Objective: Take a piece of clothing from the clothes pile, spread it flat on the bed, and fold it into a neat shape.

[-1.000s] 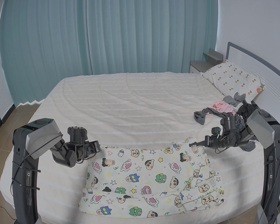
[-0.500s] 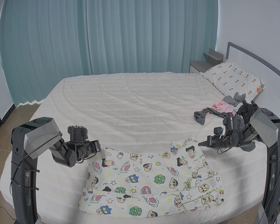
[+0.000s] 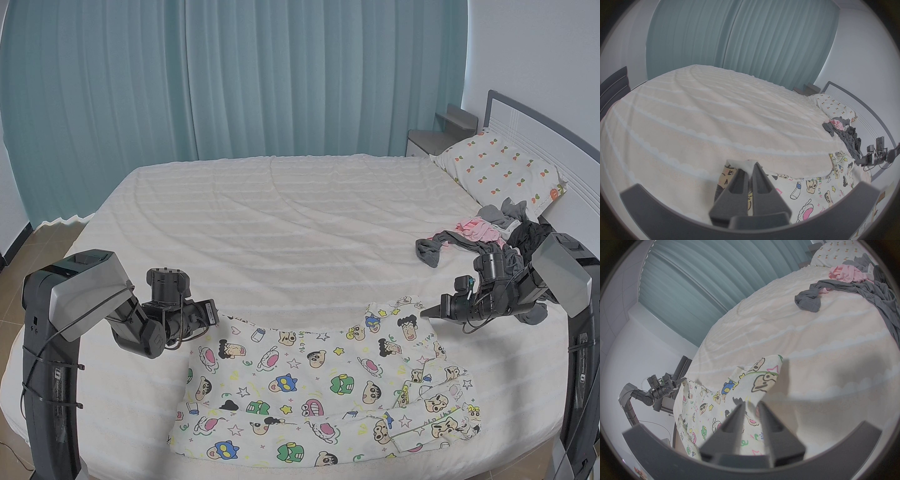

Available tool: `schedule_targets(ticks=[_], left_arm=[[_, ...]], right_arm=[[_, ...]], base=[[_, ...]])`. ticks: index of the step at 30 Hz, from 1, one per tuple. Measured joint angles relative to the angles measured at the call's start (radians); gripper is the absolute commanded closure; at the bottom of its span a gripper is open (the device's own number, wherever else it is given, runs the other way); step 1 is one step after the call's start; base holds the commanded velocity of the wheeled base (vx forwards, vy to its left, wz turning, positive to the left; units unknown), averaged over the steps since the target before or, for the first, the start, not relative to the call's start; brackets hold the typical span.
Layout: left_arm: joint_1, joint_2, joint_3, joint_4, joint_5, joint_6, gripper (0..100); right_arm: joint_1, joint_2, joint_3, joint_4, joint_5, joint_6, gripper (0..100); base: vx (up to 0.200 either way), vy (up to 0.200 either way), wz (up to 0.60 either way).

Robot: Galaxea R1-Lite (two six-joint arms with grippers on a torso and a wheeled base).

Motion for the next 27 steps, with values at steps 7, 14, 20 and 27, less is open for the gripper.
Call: schedule_targets(ticks=[7,14,20,27], left_arm=[[0.000,0.001,-0.002,-0.001,0.000,0.000,100],[0.000,0.002,-0.002,0.000,0.000,-0.001,100],[0.000,0.003,0.002,0.003,0.001,-0.001,100],[0.000,0.000,0.012,0.006,0.005,-0.001,100]], right_arm=[[0.023,0.036,-0.041,0.001,0.001,0.003,0],[0.064,0.080,-0.094,0.001,-0.002,0.006,100],[0.082,0.113,-0.121,-0.002,-0.005,0.010,100],[0.066,0.105,-0.092,-0.013,0.004,0.010,100]], base=[[0.000,0.000,0.00],[0.000,0.000,0.00],[0.000,0.000,0.00],[0.000,0.000,0.00]])
